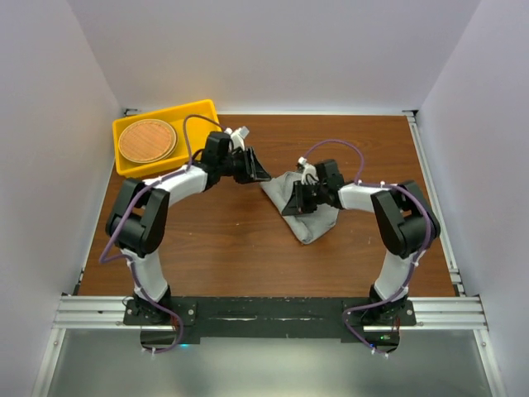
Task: Fold the napkin, place the utensils inside, and roll it up
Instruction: Roll the napkin with the utensil
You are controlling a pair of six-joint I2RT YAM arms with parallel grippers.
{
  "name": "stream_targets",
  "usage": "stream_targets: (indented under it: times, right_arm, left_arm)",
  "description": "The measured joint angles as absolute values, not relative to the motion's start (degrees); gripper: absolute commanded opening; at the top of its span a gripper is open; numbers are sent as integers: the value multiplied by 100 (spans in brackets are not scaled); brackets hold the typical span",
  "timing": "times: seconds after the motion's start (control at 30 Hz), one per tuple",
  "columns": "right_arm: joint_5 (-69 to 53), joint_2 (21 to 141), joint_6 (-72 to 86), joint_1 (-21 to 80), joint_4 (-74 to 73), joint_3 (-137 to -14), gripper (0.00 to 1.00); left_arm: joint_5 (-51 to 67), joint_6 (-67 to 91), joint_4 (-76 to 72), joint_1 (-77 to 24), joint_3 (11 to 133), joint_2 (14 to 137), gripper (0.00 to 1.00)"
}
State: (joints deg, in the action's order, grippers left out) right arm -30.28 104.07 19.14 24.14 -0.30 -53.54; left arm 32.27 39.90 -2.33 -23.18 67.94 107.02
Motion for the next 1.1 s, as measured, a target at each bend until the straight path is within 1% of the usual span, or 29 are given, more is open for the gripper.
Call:
stream_targets:
  times: [0.03,0.13,0.2,0.23,0.43,0.57,0.63,0.67,0.73,0.77,0.8,0.83,0.9,0.93,1.0,1.07,1.1]
  right_arm:
    - [-3461,10547,2016,2241,89,-5347,0]
    - [-4521,10980,2296,1844,432,-5354,0]
    - [-5122,11257,2523,1667,720,-5345,0]
    - [-5231,11314,2571,1601,768,-5343,0]
    - [-5979,11677,2851,1387,972,-5321,0]
    - [-6097,11730,2893,1374,961,-5312,0]
    - [-6108,11738,2895,1369,943,-5312,1]
    - [-6106,11736,2891,1369,921,-5317,2]
    - [-6080,11725,2869,1369,805,-5343,9]
    - [-6051,11703,2849,1374,729,-5358,11]
    - [-5955,11651,2821,1382,607,-5367,13]
    - [-5861,11592,2786,1387,495,-5374,19]
    - [-5660,11478,2703,1415,303,-5404,24]
    - [-5524,11404,2668,1435,176,-5426,29]
    - [-5240,11251,2578,1487,-123,-5502,33]
    - [-4939,11122,2451,1540,-504,-5627,40]
    - [-4794,11072,2390,1570,-687,-5706,43]
  left_arm:
    - [3256,4036,-333,-2296,6759,10630,28]
    - [3459,4265,-816,-2311,6554,10551,18]
    - [3627,4480,-1278,-2366,6326,10600,15]
    - [3712,4635,-1575,-2414,6202,10672,12]
    - [4014,5389,-3312,-2689,5806,11358,5]
    - [4069,5725,-4213,-2797,5730,11786,4]
    - [4051,5800,-4539,-2803,5730,11957,0]
    - [4032,5817,-4650,-2803,5730,12040,0]
    - [3962,5811,-4766,-2803,5730,12193,0]
    - [3881,5795,-4724,-2803,5730,12267,0]
    - [3809,5771,-4644,-2805,5732,12326,0]
    - [3728,5774,-4512,-2805,5749,12390,0]
    - [3680,5741,-4357,-2814,5830,12411,0]
    - [3625,5701,-4250,-2825,5876,12405,0]
    - [3540,5601,-3957,-2856,6003,12405,0]
    - [3476,5520,-3736,-2877,6095,12405,0]
    - [3461,5483,-3651,-2882,6128,12405,0]
